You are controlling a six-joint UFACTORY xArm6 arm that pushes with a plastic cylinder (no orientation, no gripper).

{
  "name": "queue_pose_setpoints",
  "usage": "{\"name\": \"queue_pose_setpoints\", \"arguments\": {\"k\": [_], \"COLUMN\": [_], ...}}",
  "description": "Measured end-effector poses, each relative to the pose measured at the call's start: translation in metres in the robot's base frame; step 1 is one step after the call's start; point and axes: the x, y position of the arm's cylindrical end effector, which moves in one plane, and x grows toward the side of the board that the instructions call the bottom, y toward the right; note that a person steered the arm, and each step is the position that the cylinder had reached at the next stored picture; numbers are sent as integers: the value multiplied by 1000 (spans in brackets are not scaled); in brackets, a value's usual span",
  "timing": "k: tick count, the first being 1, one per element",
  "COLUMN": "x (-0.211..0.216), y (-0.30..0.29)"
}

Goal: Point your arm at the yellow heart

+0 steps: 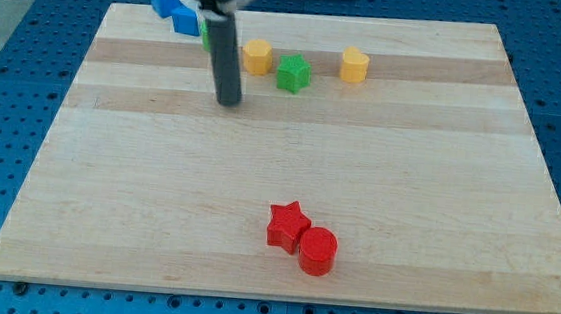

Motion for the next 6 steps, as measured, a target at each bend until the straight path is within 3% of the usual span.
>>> {"name": "queue_pose_setpoints", "arguments": {"k": [1,2,3,4,6], "x": [15,-4,-73,-135,-137], "y": [118,228,262,245,177]}}
